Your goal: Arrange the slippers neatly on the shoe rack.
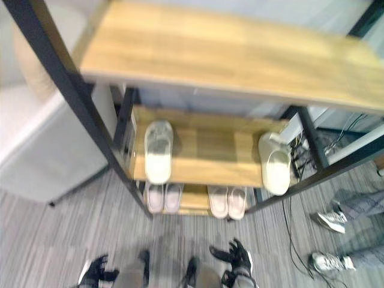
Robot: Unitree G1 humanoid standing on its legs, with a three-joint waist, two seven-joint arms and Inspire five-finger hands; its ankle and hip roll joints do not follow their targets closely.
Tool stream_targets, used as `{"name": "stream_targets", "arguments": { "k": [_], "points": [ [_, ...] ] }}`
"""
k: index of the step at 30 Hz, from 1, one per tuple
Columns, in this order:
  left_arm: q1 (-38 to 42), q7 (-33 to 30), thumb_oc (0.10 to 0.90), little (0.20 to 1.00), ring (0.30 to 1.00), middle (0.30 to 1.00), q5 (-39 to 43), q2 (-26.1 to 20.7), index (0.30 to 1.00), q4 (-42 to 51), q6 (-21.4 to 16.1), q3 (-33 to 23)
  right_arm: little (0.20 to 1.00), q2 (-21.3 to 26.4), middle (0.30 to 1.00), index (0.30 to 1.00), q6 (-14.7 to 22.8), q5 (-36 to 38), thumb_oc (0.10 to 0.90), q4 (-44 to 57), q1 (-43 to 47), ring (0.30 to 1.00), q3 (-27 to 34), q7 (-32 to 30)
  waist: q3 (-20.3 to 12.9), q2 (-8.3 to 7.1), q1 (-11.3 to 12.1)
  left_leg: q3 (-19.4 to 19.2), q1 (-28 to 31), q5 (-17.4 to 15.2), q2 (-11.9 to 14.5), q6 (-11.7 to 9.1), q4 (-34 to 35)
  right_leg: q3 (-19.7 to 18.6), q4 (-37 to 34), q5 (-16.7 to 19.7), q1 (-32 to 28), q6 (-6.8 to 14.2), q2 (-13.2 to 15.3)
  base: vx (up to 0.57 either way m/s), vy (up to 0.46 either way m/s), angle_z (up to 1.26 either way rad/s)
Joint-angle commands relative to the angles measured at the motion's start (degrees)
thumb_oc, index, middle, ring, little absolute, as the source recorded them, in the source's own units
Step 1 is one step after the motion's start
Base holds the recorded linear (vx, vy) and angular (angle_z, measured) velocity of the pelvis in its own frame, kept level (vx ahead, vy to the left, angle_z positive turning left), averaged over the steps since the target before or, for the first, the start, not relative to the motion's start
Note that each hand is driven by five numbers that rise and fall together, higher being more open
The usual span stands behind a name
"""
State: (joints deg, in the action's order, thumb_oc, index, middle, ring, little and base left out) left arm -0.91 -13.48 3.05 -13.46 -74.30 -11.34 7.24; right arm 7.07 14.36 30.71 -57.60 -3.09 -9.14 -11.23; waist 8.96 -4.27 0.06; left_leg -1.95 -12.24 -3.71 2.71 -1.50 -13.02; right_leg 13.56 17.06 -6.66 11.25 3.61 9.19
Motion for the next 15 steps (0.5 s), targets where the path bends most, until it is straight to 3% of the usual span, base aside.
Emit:
{"name": "stream_targets", "arguments": {
  "k": [1,4,5,7,9,13,15],
  "points": [
    [2.05,-0.36,0.8,0.9,0.9,0.9,-4.94,-0.16,0.9,-2.25,-0.65,3.18,0.9,2.82,0.9,0.9,0.75,-3.09,0.8,-0.91,-0.92,0.9,3.5,-0.09,-0.95,3.78,0.1,-0.2,7.59,4.48,2.33,-0.93,12.54,-7.34,3.84,2.39,-3.45,5.71,-1.36,-0.06,-0.177,-0.26],
    [2.37,1.27,0.8,0.9,0.9,0.9,-8.83,-0.1,0.9,-2.85,-0.15,5.9,0.9,3.32,0.9,0.9,0.08,-4.61,0.8,-3.1,-0.77,0.9,3.59,0.43,-2.72,3.95,0.37,-0.52,7.73,4.7,2.22,-0.93,13.32,-9.93,2.07,1.32,-7.18,5.4,-2.19,-0.08,-0.166,0.02],
    [2.92,1.61,0.8,0.9,0.9,0.9,-7.85,-0.78,0.9,-2.29,-0.46,5.42,0.9,3.14,0.9,0.9,-0.54,-5.94,0.8,-5.99,-0.82,0.9,3.34,0.3,-3.77,3.31,1.05,-0.53,7.56,5.71,2.2,-1.37,13.54,-9.78,-2.13,-1.1,-9.14,4.15,-3.14,-0.18,-0.347,-0.12],
    [3.56,1.78,0.8,0.9,0.9,0.9,-6.89,-0.88,0.9,-2.58,-0.48,4.9,0.9,3.05,0.9,0.9,-1.13,-7.34,0.8,-8.97,-0.52,0.9,3.08,0.26,-4.08,3.36,1.08,0.09,7.38,6.58,2.52,-1.81,14.1,-9.2,-3.39,-1.92,-9.67,3.73,-4.0,-0.14,-0.273,-0.08],
    [5.18,1.48,0.8,0.9,0.9,0.9,-4.34,-0.58,0.9,-1.45,-0.87,4.28,0.9,4.48,0.9,0.9,-2.41,-11.01,0.8,-11.19,0.13,0.9,1.82,0.16,-4.82,3.78,1.42,-0.54,6.63,10.39,4.28,-3.95,16.5,-7.47,-6.42,-2.91,-11.73,2.52,-6.23,-0.15,-0.271,0.19],
    [6.3,1.7,0.8,0.9,0.9,0.9,-2.63,0.85,0.9,-0.2,-1.09,5.07,0.9,5.97,0.9,0.9,-2.27,-12.76,0.8,-11.94,0.61,0.9,1.83,-0.74,-5.08,3.7,1.42,-1.23,5.37,12.24,5.35,-5.3,16.72,-5.57,-10.58,-3.16,-14.11,1.24,-7.41,-0.19,-0.215,0.23],
    [6.92,1.81,0.8,0.9,0.9,0.9,-1.96,1.26,0.9,0.23,-1.33,5.68,0.9,6.32,0.9,0.9,-2.29,-12.44,0.8,-12.42,0.74,0.9,2.03,-0.76,-4.57,3.25,1.46,-1.1,4.63,11.09,5.03,-4.99,14.82,-5.63,-10.92,-2.68,-14.07,0.89,-7.29,-0.23,-0.149,-0.02]
  ]
}}
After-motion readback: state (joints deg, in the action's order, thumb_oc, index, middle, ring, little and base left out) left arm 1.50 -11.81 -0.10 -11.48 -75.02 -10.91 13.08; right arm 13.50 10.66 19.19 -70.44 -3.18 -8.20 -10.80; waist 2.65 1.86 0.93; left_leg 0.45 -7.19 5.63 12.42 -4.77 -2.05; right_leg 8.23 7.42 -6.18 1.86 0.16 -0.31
